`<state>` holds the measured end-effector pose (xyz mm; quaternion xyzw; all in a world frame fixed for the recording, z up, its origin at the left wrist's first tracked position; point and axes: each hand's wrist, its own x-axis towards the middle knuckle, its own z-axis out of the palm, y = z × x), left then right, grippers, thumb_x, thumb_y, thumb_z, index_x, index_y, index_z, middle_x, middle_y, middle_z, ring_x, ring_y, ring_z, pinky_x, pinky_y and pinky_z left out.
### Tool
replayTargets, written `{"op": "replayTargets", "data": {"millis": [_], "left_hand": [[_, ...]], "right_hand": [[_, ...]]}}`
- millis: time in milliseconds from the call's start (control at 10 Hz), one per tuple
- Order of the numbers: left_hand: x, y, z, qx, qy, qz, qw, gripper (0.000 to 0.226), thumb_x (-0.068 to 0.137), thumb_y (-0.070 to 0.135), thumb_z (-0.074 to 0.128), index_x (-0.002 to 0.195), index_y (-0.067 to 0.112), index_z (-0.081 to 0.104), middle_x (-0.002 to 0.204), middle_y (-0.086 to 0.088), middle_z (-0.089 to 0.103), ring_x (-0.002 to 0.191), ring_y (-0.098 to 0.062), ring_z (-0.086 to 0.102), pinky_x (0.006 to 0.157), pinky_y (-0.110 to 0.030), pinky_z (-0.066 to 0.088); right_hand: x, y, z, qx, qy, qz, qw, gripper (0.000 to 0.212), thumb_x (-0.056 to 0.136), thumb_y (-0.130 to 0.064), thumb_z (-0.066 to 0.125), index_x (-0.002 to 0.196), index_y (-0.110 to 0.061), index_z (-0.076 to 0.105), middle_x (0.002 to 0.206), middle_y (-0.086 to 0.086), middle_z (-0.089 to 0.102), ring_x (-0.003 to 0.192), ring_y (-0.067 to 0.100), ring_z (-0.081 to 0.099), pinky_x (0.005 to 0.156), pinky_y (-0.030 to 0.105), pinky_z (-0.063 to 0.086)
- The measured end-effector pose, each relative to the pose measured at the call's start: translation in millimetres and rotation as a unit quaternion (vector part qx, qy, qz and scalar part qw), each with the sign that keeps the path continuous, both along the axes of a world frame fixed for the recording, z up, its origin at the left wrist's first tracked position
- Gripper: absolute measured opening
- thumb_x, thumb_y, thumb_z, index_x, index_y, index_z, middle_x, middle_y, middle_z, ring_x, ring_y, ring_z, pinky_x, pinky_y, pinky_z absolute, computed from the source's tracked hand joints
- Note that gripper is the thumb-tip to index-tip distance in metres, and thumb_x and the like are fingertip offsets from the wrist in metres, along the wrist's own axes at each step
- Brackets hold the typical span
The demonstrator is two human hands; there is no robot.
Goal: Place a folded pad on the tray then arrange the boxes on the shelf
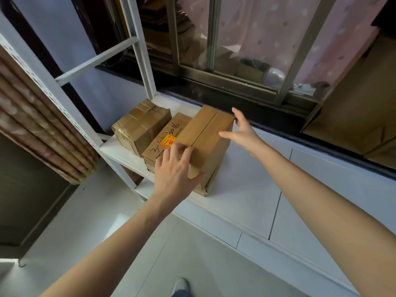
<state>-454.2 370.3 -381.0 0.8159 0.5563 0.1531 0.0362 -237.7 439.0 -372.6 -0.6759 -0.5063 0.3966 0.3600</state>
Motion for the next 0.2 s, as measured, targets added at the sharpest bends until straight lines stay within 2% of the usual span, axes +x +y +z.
{"op": "replayTargets", "data": {"millis": [100, 200], "left_hand": [[5, -2, 8, -0.005, -0.014, 0.008, 1.0, 0.067, 0.078, 0.06, 0.057, 0.133, 0.025, 0.042, 0.137, -0.004, 0.039, 0.125, -0.024, 0.037, 0.099, -0.043, 0.035], [14, -6, 20, -0.016, 0.01, 0.013, 1.0, 0.069, 0.078, 0.061, 0.057, 0.136, 0.028, 0.038, 0.146, -0.004, 0.032, 0.133, -0.025, 0.03, 0.106, -0.046, 0.03]], "right_hand": [[9, -12, 9, 0.001, -0.002, 0.009, 1.0, 0.085, 0.08, -0.025, 0.07, 0.145, -0.034, 0.015, 0.156, -0.001, 0.015, 0.142, 0.019, 0.017, 0.107, 0.039, 0.027], [18, -26, 24, 0.017, -0.016, -0.007, 1.0, 0.084, 0.08, -0.023, 0.069, 0.145, -0.034, 0.017, 0.157, 0.0, 0.015, 0.142, 0.02, 0.018, 0.107, 0.039, 0.027]]}}
